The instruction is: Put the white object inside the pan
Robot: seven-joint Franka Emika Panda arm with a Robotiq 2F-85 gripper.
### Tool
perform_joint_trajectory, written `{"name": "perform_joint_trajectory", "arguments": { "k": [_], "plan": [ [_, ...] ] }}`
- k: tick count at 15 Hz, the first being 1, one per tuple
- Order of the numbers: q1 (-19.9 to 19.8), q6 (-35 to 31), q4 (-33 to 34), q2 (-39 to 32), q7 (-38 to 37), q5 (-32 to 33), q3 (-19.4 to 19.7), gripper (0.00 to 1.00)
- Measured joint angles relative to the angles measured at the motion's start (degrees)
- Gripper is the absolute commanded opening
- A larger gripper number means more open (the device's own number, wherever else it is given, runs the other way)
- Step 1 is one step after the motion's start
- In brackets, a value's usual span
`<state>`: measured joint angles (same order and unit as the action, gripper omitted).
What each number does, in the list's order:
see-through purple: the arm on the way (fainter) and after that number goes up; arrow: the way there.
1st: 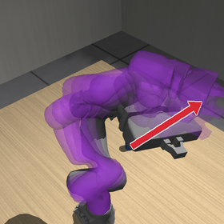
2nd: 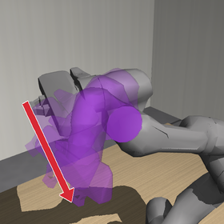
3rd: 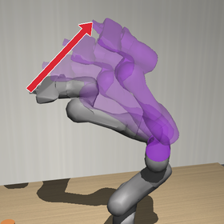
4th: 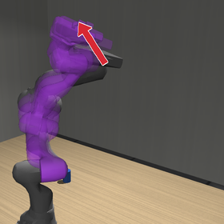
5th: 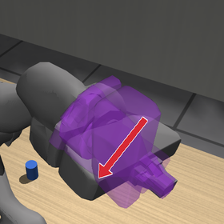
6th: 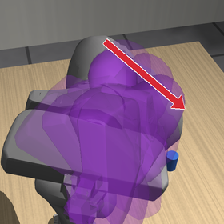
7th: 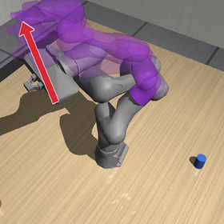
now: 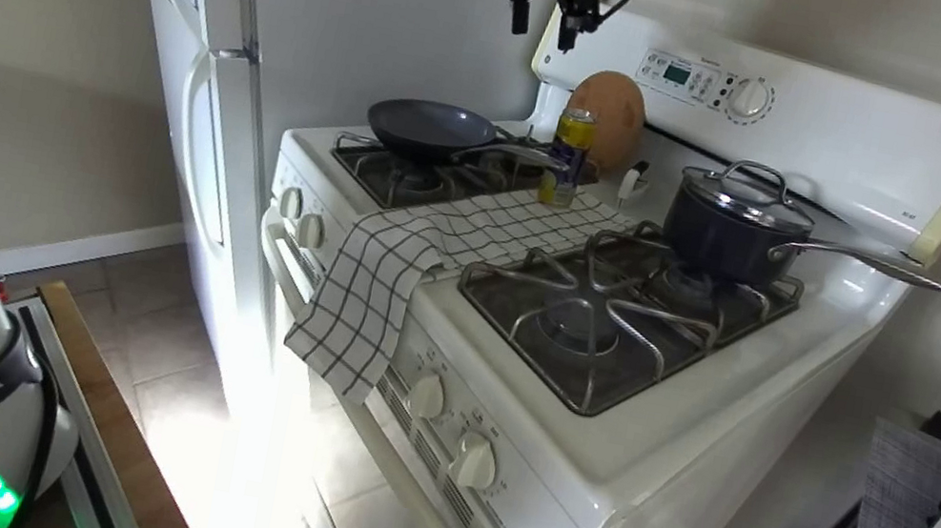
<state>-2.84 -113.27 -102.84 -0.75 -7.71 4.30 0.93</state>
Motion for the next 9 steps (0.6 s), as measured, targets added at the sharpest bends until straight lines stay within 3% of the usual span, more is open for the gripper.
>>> {"name": "perform_joint_trajectory", "arguments": {
  "k": [4, 9],
  "plan": [
    [-2.46, 0.58, 10.33, -8.17, 2.55, -5.02, 3.21, 1.0],
    [-3.54, 3.45, 21.6, -16.37, 1.96, -7.17, 3.93, 1.0]
  ]
}}
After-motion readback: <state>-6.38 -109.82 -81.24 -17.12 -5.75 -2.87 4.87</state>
